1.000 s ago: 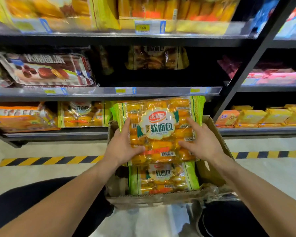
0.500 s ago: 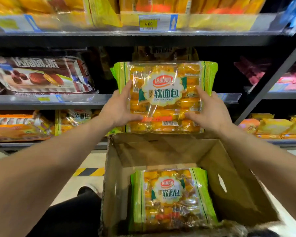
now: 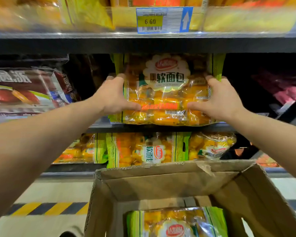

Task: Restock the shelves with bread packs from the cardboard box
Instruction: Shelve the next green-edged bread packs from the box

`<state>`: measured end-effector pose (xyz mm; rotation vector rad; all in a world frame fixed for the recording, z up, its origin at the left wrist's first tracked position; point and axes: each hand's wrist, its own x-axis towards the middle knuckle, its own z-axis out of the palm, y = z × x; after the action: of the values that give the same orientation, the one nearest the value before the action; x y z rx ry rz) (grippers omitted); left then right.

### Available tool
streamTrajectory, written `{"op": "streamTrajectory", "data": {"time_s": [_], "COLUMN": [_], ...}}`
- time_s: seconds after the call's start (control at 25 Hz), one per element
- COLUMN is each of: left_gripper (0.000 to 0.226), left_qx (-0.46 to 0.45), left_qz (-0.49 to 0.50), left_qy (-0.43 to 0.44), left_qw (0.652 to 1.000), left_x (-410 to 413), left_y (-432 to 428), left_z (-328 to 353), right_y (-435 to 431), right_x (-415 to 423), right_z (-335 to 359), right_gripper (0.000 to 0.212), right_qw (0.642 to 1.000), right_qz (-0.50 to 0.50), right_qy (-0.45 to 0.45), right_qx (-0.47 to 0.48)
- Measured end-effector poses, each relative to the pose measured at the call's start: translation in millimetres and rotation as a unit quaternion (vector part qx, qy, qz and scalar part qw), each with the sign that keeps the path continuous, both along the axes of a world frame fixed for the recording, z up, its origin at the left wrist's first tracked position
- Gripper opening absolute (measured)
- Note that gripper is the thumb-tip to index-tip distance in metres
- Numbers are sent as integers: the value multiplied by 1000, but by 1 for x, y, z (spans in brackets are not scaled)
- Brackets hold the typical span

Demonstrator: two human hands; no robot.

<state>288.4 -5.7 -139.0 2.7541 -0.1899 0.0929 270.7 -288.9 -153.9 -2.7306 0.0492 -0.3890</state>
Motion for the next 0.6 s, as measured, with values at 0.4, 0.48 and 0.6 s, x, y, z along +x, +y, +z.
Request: {"op": "streamTrajectory", "data": {"time_s": [0.4, 0.48, 0.6], "left_gripper": [68, 64, 70], "left_qx": [2, -16, 39], "left_qz": [53, 64, 71], "left_qy": [-2, -11, -22], "left_qw": [999, 998, 996], "left_x": [29, 34, 55], "left_y": [-9, -10, -9], "left_z": [-27, -41, -50], "right_y": [13, 13, 10], "right_x": [43, 52, 75], "right_z": [-28, -46, -58], "right_gripper": [98, 101, 110], "right_qw": [998, 997, 993], "right_qz": [-46, -50, -84], "right_qy": [-8, 25, 50], "right_qx": [-44, -53, -73]}}
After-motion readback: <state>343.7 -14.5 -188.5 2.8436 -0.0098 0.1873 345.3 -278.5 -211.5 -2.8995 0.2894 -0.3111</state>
